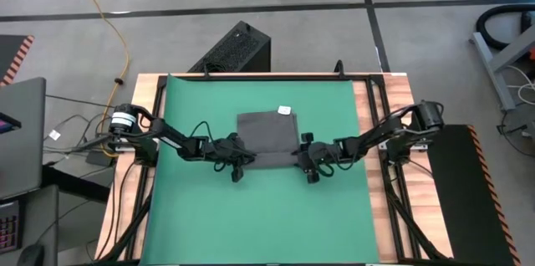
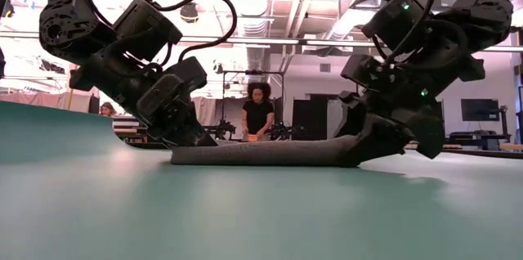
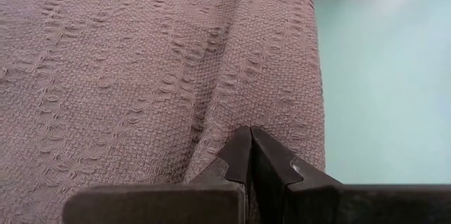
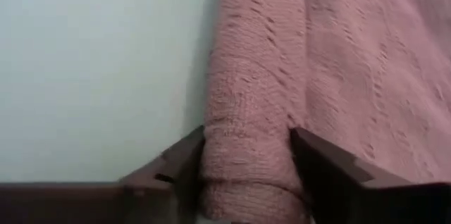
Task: Roll towel
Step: Roll the gray towel
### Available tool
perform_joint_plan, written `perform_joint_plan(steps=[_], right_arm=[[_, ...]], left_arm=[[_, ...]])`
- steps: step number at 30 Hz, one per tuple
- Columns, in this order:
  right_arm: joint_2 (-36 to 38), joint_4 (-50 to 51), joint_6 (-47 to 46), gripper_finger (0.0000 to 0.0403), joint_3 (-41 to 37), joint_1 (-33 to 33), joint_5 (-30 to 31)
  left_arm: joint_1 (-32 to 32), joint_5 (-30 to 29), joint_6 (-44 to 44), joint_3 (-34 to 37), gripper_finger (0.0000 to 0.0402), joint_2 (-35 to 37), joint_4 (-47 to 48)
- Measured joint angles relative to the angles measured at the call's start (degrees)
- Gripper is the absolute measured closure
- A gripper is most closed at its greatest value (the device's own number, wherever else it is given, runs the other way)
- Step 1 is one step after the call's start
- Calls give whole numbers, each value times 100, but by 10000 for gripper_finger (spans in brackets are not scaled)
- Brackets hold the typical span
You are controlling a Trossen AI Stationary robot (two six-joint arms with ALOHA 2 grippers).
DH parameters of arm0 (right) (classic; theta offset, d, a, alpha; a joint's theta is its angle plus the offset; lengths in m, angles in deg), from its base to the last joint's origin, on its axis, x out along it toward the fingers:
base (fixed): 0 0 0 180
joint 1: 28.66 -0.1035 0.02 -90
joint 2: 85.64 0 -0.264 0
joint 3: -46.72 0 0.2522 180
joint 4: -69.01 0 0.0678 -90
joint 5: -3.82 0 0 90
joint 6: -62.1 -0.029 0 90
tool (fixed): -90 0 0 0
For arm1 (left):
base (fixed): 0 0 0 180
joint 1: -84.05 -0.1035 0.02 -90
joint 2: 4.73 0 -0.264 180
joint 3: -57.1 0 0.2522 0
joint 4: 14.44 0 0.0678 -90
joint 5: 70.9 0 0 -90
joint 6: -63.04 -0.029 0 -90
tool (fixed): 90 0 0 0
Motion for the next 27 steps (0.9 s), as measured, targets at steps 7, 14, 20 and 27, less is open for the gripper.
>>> perform_joint_plan(steps=[7,14,20,27], right_arm=[[21,95,-1024,335,2,11,253],[400,484,-1948,336,-7,-13,-301],[746,912,-2420,336,-26,-21,-539],[1025,1350,-2693,336,-28,59,-1183]], left_arm=[[-4,220,42,4,401,-1,-28],[0,443,1091,26,401,25,-720],[9,503,1706,-8,402,505,-910],[66,-161,982,-16,401,807,-576]])
